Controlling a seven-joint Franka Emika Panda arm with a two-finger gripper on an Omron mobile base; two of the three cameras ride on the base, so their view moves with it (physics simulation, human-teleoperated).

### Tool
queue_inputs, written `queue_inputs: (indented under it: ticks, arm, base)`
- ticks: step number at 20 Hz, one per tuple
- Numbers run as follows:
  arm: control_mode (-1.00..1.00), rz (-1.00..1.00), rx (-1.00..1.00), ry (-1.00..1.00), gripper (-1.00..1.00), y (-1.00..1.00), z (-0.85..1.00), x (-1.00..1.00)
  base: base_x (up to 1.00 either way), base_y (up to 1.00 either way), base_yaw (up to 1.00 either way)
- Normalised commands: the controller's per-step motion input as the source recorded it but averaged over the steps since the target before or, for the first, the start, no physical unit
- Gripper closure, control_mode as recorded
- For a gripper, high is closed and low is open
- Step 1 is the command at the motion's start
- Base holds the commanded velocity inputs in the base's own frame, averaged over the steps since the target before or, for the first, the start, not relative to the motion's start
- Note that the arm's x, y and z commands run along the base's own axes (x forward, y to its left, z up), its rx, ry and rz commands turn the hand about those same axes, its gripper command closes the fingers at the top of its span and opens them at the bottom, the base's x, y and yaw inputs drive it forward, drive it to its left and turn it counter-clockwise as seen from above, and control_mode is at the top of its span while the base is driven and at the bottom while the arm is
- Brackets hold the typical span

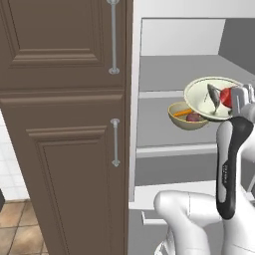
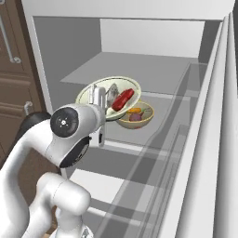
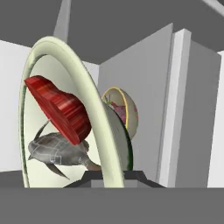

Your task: Place the bowl with the carrot and onion on the second highest shelf of the fridge. Place the bowl with the fish and steak on the top shelf of the fridge.

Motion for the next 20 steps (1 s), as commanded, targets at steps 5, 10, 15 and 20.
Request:
queue_inputs:
  ticks: [5, 10, 15, 20]
  arm:
    - [-1.00, 0.00, 0.00, -0.11, 1.00, 0.00, 0.69, 0.46]
    - [-1.00, 0.00, 0.00, -0.01, 1.00, 0.00, 0.37, 0.93]
    - [-1.00, 0.00, 0.00, 0.02, 1.00, 0.00, 0.00, 1.00]
    - [-1.00, 0.00, 0.00, 0.00, 1.00, -0.02, 0.00, 1.00]
  base:
    - [0.00, 0.00, 0.00]
    - [0.00, 0.00, 0.00]
    - [0.00, 0.00, 0.00]
    - [0.00, 0.00, 0.00]
